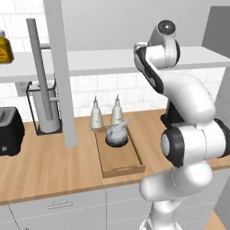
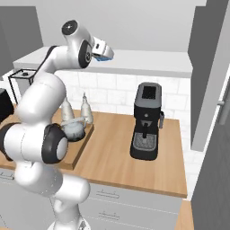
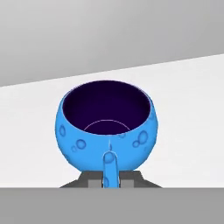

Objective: Pick the kettle from the counter and place it on the tray. Then pick the mug from the cabinet and place it on the tray. Then close the cabinet doors.

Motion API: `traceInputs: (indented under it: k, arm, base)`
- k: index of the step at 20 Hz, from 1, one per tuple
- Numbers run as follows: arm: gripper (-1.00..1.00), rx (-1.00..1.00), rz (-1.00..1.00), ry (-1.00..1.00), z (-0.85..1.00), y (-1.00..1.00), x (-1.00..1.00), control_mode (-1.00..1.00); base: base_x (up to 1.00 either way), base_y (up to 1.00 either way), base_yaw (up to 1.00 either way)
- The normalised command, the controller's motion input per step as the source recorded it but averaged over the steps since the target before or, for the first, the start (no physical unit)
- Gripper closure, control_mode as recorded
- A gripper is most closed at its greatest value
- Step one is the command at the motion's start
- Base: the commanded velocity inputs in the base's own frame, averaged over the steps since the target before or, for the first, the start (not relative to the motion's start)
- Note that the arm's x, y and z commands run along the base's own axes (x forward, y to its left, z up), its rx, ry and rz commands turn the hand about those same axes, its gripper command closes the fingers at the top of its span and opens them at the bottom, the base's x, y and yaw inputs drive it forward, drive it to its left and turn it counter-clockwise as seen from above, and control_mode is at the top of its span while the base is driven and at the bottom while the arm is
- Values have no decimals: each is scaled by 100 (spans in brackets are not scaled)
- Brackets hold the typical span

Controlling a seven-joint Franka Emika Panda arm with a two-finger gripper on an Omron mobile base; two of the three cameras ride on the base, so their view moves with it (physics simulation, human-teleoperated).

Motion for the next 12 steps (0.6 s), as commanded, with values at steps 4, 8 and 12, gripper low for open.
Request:
traceInputs:
  k: [4, 8, 12]
  arm:
    - [100, 0, 13, -18, 26, -6, -86, -100]
    - [100, 0, 26, -16, 35, -5, -100, -100]
    - [100, 0, 55, -1, 3, 0, -100, -100]
  base:
    - [0, 0, 0]
    - [0, 0, 0]
    - [0, 0, 0]
